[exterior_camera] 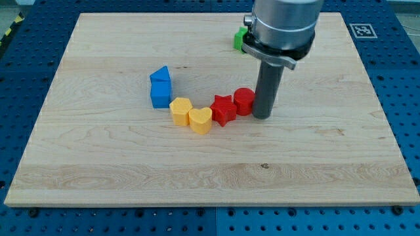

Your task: Slide red circle to the top of the red star

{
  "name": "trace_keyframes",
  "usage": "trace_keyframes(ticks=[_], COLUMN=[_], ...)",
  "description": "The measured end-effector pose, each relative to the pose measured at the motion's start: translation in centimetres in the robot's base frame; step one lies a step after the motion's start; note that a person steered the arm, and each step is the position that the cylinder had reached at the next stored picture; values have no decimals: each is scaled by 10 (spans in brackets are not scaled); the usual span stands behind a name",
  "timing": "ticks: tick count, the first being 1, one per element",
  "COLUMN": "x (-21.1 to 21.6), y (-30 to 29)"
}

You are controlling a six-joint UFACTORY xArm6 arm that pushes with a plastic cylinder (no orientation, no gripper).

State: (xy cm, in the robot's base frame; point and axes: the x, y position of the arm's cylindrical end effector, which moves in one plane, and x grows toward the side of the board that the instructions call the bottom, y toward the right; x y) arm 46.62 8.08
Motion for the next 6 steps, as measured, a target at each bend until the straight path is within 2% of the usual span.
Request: trace_keyframes(ticks=[3, 6], x=[-35, -37], y=[-11, -11])
